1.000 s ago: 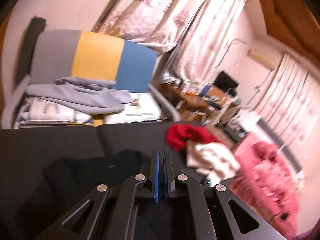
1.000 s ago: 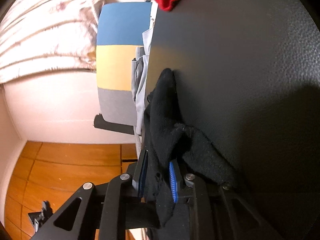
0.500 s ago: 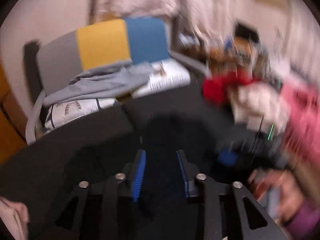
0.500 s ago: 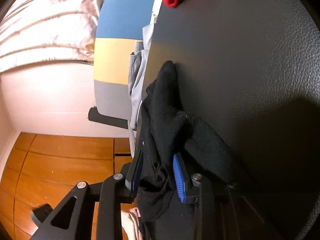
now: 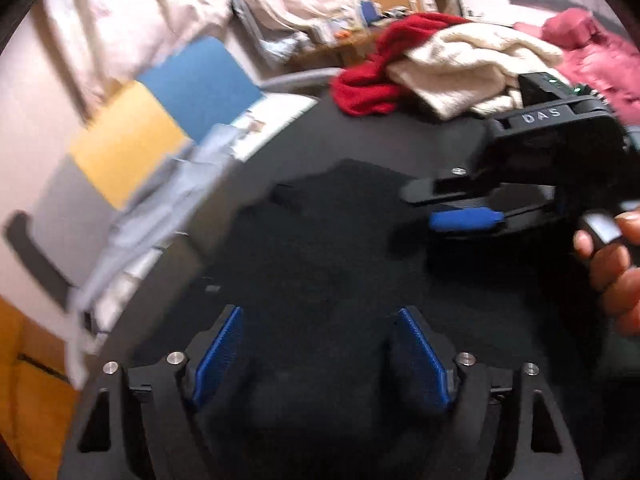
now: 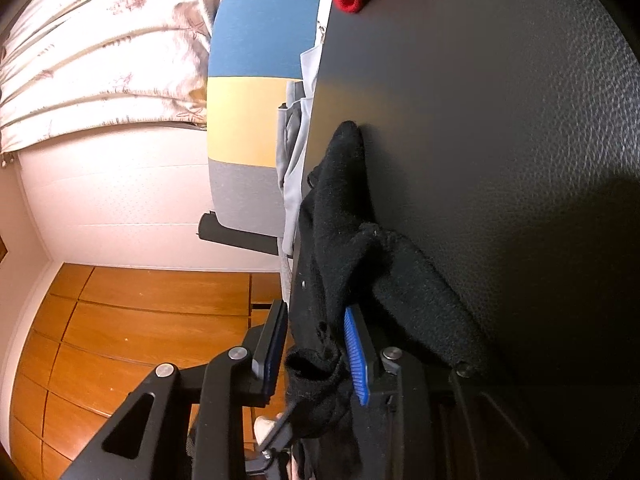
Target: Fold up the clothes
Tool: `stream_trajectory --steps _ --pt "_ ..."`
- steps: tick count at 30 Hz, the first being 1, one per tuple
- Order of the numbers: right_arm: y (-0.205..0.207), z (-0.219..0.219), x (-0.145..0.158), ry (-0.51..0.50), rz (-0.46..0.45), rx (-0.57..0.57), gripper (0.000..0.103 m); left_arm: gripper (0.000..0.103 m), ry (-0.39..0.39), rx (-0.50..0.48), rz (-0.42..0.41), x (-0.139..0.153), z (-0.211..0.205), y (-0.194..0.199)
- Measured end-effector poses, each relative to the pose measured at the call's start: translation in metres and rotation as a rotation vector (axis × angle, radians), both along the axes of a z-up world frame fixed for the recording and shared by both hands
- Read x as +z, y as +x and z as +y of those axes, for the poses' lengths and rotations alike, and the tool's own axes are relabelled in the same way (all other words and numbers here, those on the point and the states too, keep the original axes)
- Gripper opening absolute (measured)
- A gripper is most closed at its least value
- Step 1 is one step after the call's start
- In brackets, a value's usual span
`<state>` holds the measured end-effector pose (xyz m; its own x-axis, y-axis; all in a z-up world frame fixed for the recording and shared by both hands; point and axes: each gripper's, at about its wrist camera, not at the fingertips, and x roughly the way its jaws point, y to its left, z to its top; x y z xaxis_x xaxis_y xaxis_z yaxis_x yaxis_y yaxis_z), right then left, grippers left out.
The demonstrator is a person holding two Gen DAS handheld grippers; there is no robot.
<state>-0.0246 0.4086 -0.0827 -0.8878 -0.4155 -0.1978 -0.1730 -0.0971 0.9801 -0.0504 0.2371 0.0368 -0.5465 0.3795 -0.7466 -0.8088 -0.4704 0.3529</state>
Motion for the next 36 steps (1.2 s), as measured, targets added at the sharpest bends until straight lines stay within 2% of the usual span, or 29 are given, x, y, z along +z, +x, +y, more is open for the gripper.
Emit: stream_trajectory --steps 1,2,3,4,6,11,15,19,22,28,29,31,36 --pt "-0.001 0.001 -0.001 -0.013 0.004 -0.002 0.028 0.029 -0.009 -0.006 -0.018 -0.003 0.004 -0.001" --pt "0.003 0.001 -0.005 -0.021 0.007 -0.002 0.028 0.011 -0.026 0.020 -0.038 -0.007 0.006 -0.002" --pt "0.003 0.002 -0.006 -0.032 0.012 -0.003 0.028 0.005 -0.021 0.054 -0.086 -0.009 0.005 -0.007" --pt "0.003 0.003 -0.007 -0.042 0.017 -0.004 0.028 0.005 0.024 0.087 -0.164 -0.007 0.002 -0.015" --pt "0.002 0.004 -0.007 -0.052 0.025 -0.001 0.027 0.005 0.110 0.125 -0.249 0.003 -0.008 -0.021" --pt "-0.001 0.001 0.000 -0.006 0.018 0.001 0.027 0.005 0.302 0.127 -0.304 0.060 -0.026 -0.019" --pt "-0.005 -0.002 0.004 0.011 0.000 -0.004 0.026 0.004 0.483 0.120 -0.397 0.121 -0.034 -0.024" --pt "-0.003 0.002 0.001 -0.050 -0.018 -0.066 0.025 0.004 0.668 0.116 -0.532 0.168 -0.037 -0.037" --pt "-0.001 0.004 0.000 -0.063 -0.024 -0.086 0.025 0.004 0.746 0.099 -0.575 0.194 -0.031 -0.046" --pt "-0.004 0.008 0.000 -0.067 -0.029 -0.104 0.024 0.004 0.835 0.053 -0.626 0.241 -0.021 -0.054" --pt "0.006 0.009 -0.004 -0.073 -0.029 -0.108 0.025 0.004 0.850 0.045 -0.634 0.249 -0.019 -0.055" --pt "-0.006 0.011 -0.001 -0.103 -0.024 -0.120 0.027 0.004 0.852 0.024 -0.608 0.262 -0.018 -0.054" --pt "-0.002 0.018 -0.017 -0.261 0.018 -0.188 0.027 0.005 0.871 0.012 -0.529 0.284 -0.037 -0.056"
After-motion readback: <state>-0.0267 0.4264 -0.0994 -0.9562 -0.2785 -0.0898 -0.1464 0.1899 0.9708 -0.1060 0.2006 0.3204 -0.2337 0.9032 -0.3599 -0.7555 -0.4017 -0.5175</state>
